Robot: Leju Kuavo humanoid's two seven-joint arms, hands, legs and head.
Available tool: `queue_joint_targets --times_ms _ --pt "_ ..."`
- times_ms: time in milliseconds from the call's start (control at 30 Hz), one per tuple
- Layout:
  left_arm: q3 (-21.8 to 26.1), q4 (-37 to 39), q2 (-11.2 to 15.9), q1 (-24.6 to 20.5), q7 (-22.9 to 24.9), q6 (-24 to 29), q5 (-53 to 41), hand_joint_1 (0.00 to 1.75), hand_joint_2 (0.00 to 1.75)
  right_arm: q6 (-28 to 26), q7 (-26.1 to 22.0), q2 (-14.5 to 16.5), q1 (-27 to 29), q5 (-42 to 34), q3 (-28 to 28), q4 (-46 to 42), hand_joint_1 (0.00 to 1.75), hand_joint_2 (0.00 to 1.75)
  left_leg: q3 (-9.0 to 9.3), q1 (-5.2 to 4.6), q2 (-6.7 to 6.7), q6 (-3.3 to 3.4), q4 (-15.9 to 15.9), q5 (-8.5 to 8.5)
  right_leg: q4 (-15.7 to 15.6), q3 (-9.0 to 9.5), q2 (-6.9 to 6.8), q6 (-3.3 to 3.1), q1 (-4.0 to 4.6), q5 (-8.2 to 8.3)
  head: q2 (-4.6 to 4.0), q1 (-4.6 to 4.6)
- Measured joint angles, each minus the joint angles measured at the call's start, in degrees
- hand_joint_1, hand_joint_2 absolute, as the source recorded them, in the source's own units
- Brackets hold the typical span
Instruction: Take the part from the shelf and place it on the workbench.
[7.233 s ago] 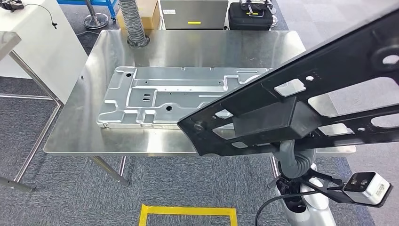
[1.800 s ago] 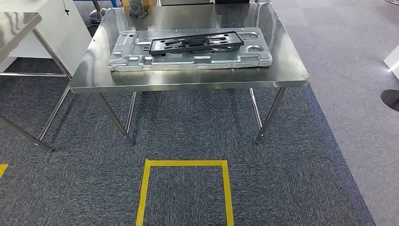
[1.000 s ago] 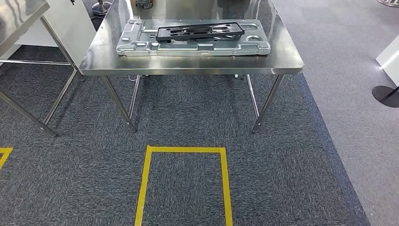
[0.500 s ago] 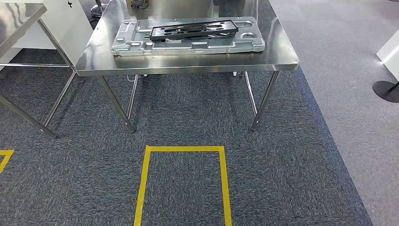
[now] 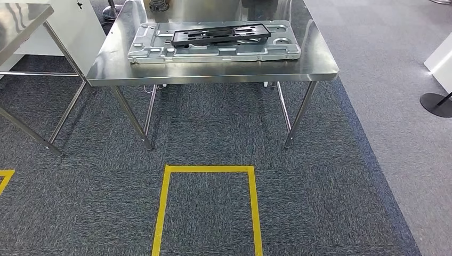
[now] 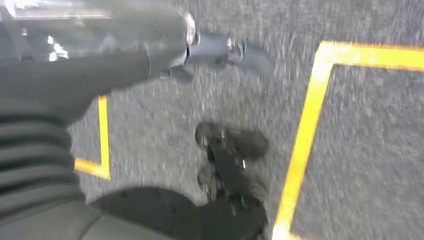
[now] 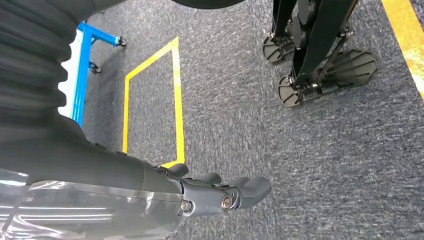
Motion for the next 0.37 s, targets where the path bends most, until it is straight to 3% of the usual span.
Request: queue_joint_targets --times_ms 367 --pt "-13.6 -1.7 0.7 2.2 4.0 1.3 9.6 0.0 0.0 -0.2 0.0 -0.6 2.0 -10.8 12.5 -1.7 0.0 0.0 -0.05 0.0 0.0 0.01 0.1 0.0 0.0 -0.01 0.0 0.06 -0.01 0.04 0.0 0.0"
